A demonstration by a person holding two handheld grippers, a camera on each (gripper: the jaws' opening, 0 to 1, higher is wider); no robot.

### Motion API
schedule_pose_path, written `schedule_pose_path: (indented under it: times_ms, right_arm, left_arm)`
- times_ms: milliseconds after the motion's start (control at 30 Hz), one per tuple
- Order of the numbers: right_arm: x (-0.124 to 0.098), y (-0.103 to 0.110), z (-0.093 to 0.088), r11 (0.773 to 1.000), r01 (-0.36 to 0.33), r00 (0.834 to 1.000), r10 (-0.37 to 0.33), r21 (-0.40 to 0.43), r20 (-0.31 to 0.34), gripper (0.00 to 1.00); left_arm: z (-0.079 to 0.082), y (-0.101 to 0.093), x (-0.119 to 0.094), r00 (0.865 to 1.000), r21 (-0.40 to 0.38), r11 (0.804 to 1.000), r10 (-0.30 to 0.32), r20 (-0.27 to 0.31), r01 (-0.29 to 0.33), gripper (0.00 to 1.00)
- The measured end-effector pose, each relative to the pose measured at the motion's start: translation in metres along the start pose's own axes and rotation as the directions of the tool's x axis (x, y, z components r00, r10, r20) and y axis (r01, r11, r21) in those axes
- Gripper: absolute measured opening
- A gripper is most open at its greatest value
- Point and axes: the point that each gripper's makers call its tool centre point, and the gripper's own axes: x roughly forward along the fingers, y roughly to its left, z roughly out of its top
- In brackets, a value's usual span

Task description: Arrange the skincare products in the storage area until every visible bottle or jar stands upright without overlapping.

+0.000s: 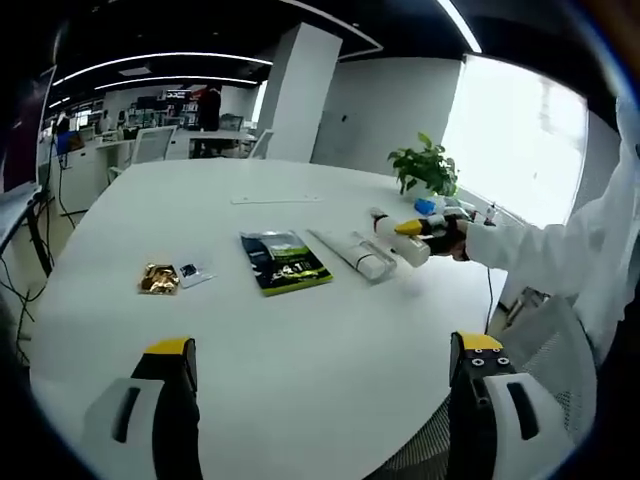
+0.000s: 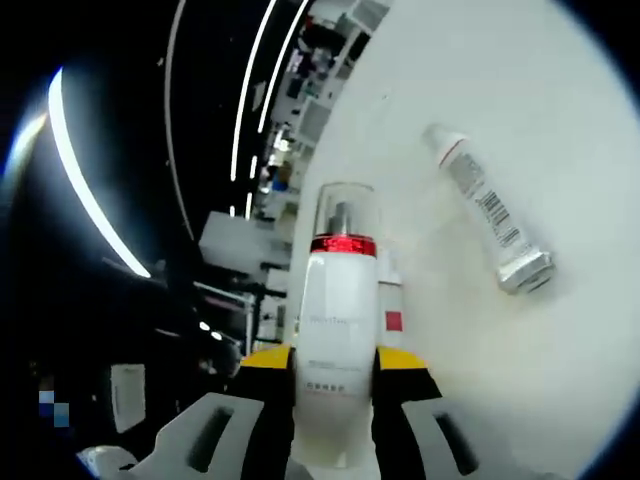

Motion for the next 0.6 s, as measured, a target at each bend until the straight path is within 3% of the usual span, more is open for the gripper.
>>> schedule_pose_path:
  times_ms: [400,600]
  right_arm:
    - [0.008,0.019,-0.031,0.998,-0.044,0.998,0.042,-0.048,-0.042,0.23]
    - [0.01,0.03,-0.046,0.992,-0.072,0.995,0.065,-0.1,-0.07,0.23]
  left_arm:
    - [0.021,0.002,0.014,0.998,0.02,0.998,-0.067,0.0,0.067,0.99]
    - [0.031,-0.007,0.019,0.992,-0.005,0.992,-0.126,0.009,0.126,0.99]
